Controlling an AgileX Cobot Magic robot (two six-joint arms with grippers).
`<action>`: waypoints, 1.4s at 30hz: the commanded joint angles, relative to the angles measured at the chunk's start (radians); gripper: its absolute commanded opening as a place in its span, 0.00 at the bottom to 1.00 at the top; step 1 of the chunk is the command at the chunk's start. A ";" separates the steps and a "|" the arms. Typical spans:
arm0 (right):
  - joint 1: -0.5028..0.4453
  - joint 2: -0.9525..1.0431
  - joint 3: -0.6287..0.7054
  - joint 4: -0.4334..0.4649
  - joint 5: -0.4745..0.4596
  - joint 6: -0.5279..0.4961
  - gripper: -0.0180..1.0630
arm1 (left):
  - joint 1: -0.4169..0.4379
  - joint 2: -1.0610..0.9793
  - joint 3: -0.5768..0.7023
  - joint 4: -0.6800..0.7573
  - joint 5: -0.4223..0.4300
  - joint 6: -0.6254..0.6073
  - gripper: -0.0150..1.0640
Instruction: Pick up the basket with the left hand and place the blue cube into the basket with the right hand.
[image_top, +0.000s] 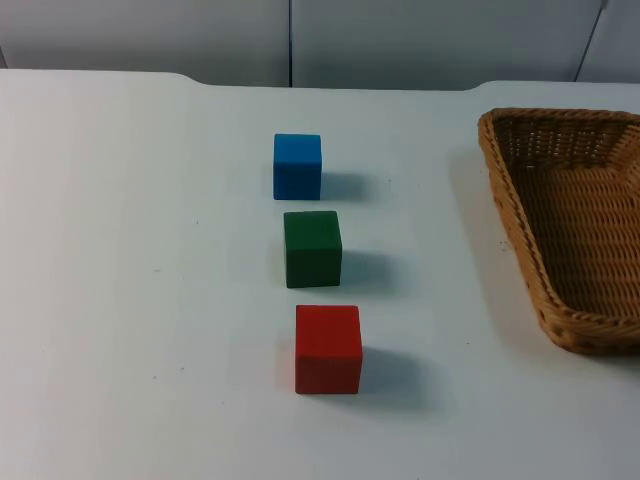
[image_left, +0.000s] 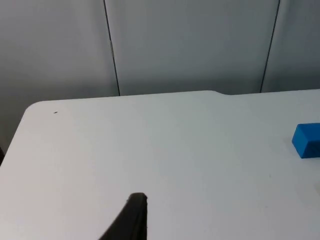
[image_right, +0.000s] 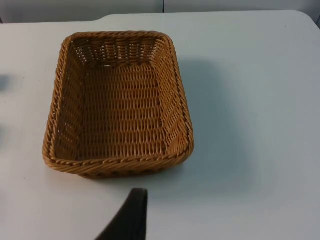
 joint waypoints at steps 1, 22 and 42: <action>0.004 -0.002 0.006 -0.001 -0.009 0.001 0.98 | -0.005 0.029 -0.016 -0.009 -0.035 -0.003 0.99; 0.004 -0.002 0.006 -0.001 -0.009 0.001 0.98 | -0.005 0.434 -0.189 -0.191 -0.198 0.143 0.99; 0.004 -0.002 0.006 -0.001 -0.009 0.001 0.98 | -0.026 0.948 -0.234 -1.108 -0.225 0.815 0.99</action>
